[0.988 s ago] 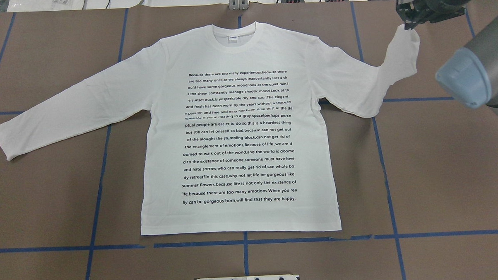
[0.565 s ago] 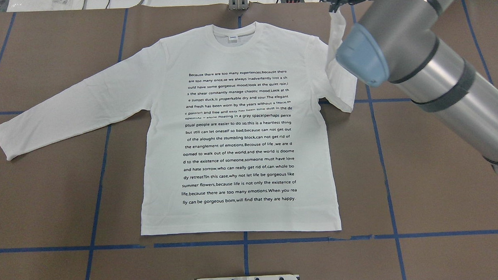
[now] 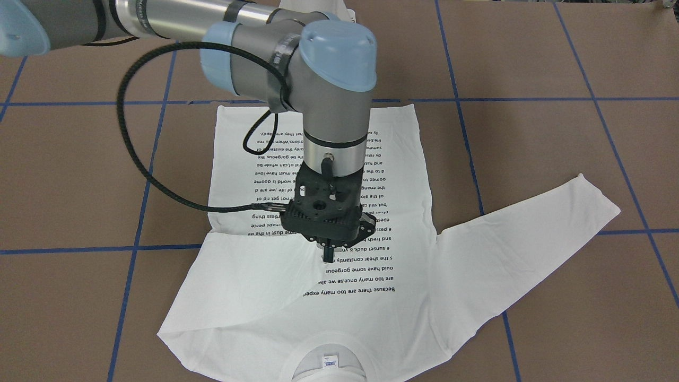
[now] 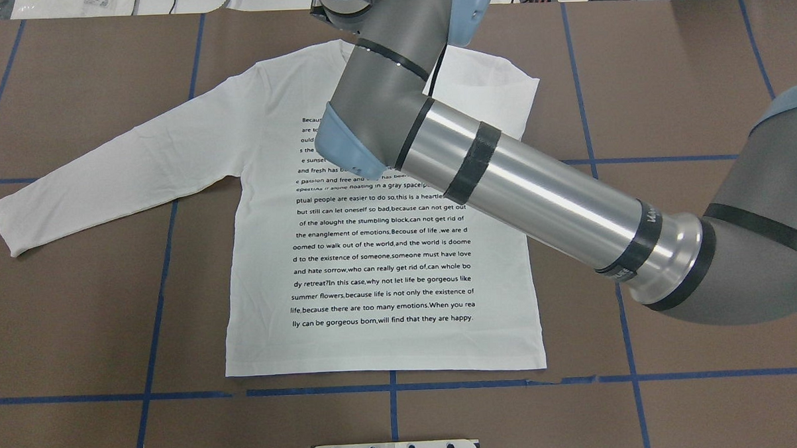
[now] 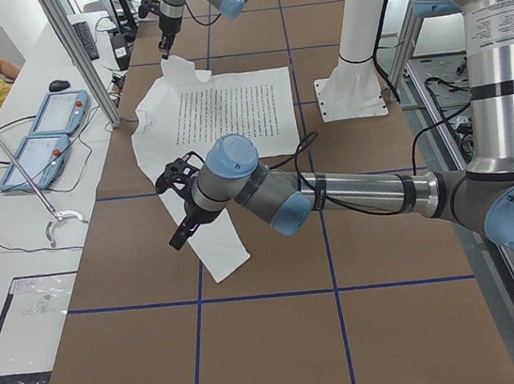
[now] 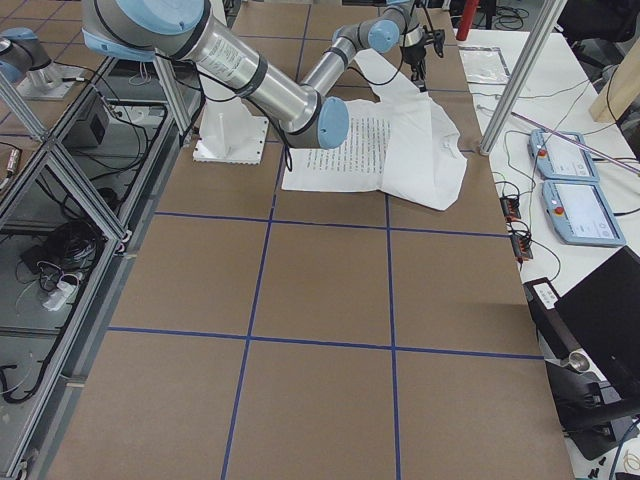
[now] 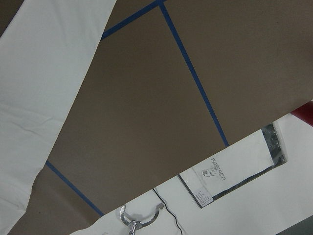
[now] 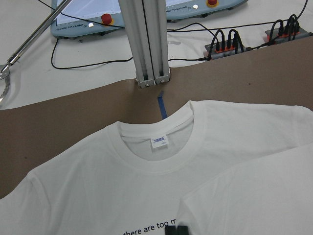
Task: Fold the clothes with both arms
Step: 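Lift the sleeve with the right gripper and fold it across the shirt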
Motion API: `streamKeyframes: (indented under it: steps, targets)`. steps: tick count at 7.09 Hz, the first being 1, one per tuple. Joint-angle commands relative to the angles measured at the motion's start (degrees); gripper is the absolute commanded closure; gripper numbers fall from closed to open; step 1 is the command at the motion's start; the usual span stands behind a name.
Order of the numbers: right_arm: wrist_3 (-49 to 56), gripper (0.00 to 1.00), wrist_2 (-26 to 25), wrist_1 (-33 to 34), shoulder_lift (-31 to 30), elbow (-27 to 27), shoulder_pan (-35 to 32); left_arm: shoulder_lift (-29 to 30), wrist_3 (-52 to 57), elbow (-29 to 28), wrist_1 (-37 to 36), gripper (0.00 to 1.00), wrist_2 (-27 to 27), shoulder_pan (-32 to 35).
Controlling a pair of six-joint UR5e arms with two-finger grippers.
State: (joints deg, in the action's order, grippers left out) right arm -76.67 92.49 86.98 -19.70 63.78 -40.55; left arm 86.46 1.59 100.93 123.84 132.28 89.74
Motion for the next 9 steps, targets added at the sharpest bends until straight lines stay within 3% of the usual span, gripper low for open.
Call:
streamKeyframes:
  steps: [1, 2, 3, 4, 5, 8, 9]
  targets:
    - [-4.08, 1.00, -4.15, -7.58, 2.65, -9.86, 2.93, -0.06, -0.09, -0.21, 0.00, 0.00, -0.09, 0.00]
    - [-4.62, 1.00, -5.72, -9.79, 4.22, -13.20, 3.28, -0.06, -0.09, -0.38, 0.00, 0.00, -0.09, 0.00]
    - [-5.58, 0.81, -5.91, -10.86, 4.93, -13.93, 3.55, 0.03, -0.09, -0.56, 0.00, 0.00, -0.09, 0.00]
    - [-5.77, 0.19, -6.00, -11.22, 6.77, -16.20, 3.55, 0.03, -0.09, -0.56, 0.00, 0.00, -0.09, 0.00]
    - [-5.77, 0.03, -6.44, -11.31, 10.35, -20.84, 3.55, 0.03, -0.09, -0.56, 0.00, 0.00, -0.09, 0.00]
    - [-4.64, 0.00, -5.66, -11.05, 11.44, -21.68, 3.11, 0.81, -1.14, -1.60, 0.00, 0.00, 0.00, -0.09]
    - [-1.75, 0.00, -0.95, -10.35, 10.40, -19.76, 1.37, 0.90, -1.67, -2.66, 3.83, 0.00, 0.09, -0.09]
